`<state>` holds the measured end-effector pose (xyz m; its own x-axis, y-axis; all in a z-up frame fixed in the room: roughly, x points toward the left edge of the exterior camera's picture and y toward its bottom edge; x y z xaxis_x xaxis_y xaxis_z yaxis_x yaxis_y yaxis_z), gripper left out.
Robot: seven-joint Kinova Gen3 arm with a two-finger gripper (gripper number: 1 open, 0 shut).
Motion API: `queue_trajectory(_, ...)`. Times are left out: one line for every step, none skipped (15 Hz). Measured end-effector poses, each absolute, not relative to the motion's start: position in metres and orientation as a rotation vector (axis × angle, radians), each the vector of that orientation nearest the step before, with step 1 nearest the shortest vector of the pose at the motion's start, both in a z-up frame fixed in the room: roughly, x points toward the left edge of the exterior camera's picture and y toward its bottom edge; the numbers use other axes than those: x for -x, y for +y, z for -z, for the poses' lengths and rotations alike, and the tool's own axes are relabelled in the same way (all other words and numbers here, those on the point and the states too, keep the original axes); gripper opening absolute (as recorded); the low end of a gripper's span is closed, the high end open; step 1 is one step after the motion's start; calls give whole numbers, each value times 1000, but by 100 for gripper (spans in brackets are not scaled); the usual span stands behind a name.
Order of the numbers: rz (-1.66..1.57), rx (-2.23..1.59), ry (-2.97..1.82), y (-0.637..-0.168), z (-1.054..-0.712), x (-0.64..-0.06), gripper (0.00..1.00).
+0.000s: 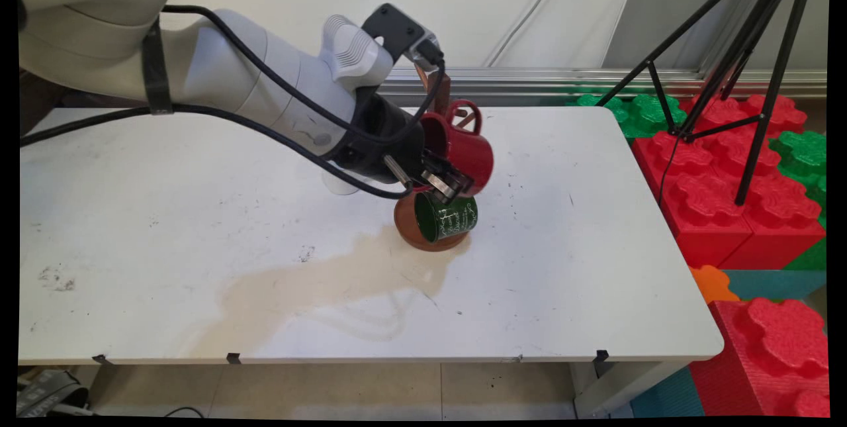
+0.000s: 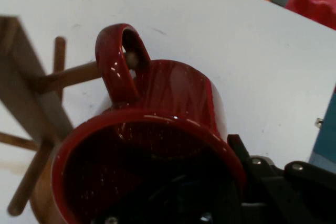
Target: Place the picked object on the table
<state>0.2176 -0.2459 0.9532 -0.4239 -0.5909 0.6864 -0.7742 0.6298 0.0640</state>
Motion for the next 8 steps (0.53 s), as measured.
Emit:
queue_trajectory(-340,-1039,-2168,-245,-955,-215,0)
queue_trajectory(-338,-1014,-2175,-244,-956,-213,0)
queue_trajectory(-335,-990,-2181,-243,-958,-211,0)
queue_trajectory(-333,-972,-2187,-242,-959,-209,0)
queue_trajectory(-330,-953,-2193,-240,-961,-208,0)
queue_trajectory(-327,-937,-2199,-237,-963,-207,0)
queue_trajectory(-324,-927,-2204,-236,-964,-207,0)
queue_trajectory(-318,-912,-2215,-232,-966,-207,0)
